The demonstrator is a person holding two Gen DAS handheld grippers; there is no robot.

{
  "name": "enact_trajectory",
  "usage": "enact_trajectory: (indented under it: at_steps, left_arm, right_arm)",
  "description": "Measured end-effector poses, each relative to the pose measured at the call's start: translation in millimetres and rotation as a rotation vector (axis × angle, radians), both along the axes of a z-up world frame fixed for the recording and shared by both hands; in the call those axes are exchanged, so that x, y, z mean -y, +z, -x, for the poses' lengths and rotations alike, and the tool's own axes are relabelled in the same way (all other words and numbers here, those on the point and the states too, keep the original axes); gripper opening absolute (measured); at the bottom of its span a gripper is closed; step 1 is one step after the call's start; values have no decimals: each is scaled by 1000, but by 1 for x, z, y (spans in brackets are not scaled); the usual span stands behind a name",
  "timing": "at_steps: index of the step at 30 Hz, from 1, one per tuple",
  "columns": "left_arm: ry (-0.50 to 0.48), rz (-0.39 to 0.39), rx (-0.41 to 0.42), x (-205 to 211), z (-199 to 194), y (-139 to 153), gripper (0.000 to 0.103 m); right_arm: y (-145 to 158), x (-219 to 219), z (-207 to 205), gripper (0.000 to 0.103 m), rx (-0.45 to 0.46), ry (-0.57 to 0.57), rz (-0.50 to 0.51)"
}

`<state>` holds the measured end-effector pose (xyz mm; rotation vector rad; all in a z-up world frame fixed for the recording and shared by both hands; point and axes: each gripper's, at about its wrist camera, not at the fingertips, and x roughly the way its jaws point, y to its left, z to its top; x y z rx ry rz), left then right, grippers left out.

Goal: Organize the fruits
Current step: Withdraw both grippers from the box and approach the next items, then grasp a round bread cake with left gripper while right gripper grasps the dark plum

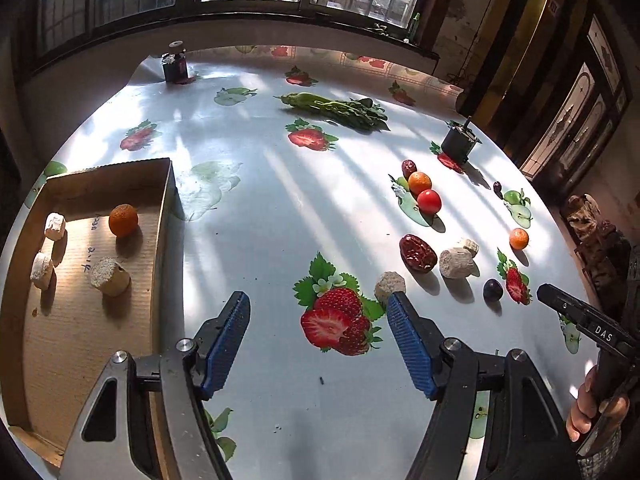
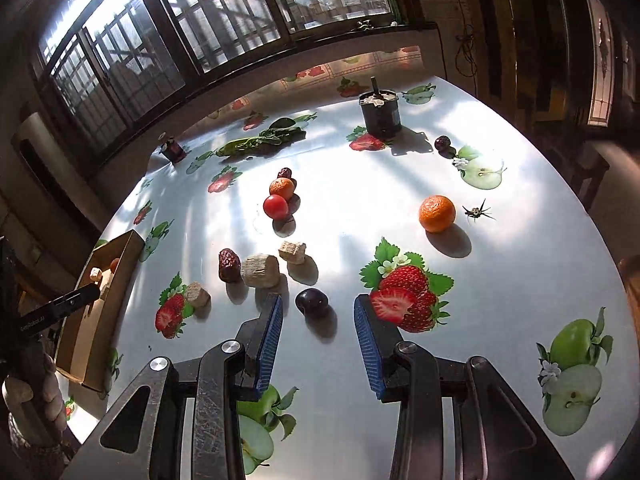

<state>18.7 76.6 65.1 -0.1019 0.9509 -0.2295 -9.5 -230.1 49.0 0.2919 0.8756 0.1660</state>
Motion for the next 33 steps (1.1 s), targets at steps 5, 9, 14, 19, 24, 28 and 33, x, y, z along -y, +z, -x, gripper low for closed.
enact_trajectory:
  at_steps: [5, 9, 14, 19, 24, 28, 33]
  left_arm:
    - [-49, -6, -24, 35, -19, -27, 70]
    - [-79, -1, -35, 52, -31, -43, 70]
    - [-106, -29, -22, 66, -39, -56, 70]
    - [-137, -85, 32, 75, -35, -62, 70]
    - [-165, -124, 66, 84, -29, -63, 54]
    - [-170, -141, 84, 87, -26, -62, 27]
    - [-164, -84, 80, 79, -27, -62, 27]
  right_arm:
    - [-25, -14, -19, 40, -44, 37, 7]
    - [-37, -29, -33, 40, -59, 59, 60]
    - [-44, -36, -39, 40, -63, 79, 83]
    - [-46, -37, -40, 40, -56, 78, 103]
    - [-47, -39, -38, 40, -46, 76, 110]
    - [-46, -46, -36, 40, -33, 72, 155]
    - [-47, -56, -32, 38, -11, 67, 236]
